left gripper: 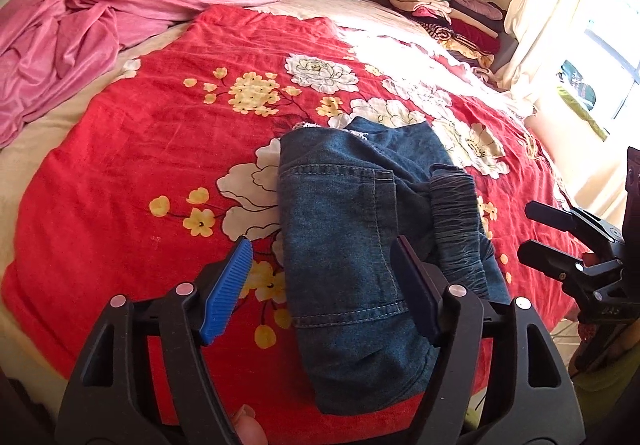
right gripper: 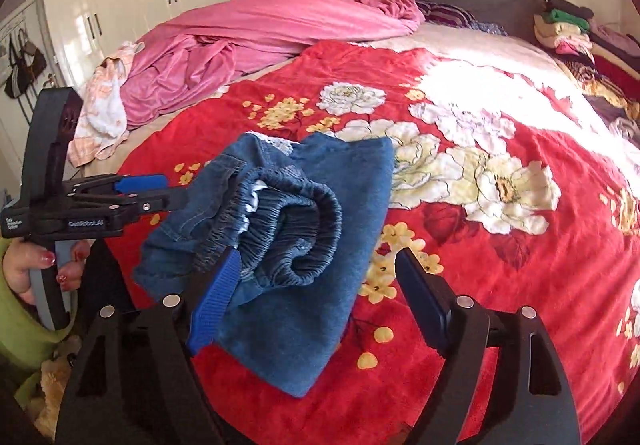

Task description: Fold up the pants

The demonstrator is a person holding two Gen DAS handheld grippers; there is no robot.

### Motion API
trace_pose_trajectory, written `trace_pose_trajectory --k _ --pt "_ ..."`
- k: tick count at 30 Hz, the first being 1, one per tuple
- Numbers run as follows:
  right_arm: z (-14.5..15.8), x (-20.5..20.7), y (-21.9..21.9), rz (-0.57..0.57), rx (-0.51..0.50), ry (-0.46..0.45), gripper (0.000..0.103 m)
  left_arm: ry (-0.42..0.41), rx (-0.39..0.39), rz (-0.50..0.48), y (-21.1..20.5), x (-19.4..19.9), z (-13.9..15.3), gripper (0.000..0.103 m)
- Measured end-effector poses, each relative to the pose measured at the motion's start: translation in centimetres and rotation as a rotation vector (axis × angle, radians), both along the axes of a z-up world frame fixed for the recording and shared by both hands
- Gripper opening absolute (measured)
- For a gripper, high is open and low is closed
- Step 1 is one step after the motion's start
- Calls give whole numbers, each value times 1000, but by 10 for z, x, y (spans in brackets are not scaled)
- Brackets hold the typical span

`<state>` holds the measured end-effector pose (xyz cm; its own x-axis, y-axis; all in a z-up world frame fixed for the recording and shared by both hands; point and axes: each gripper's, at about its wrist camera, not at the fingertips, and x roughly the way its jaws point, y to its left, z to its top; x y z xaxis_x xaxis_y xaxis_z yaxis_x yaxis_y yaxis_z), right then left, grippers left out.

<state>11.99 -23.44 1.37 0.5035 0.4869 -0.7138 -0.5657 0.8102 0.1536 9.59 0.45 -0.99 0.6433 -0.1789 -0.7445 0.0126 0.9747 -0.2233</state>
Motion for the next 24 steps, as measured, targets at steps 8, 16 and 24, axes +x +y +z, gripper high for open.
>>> trace_pose_trajectory --k 8,16,24 --pt "-38 34 1 -34 64 164 83 39 -94 8 6 16 -26 68" --pt "-54 48 10 -8 164 235 82 62 -164 -41 -6 31 -37 59" --pt "-18 45 32 70 178 130 39 39 -156 -67 -4 40 -12 51"
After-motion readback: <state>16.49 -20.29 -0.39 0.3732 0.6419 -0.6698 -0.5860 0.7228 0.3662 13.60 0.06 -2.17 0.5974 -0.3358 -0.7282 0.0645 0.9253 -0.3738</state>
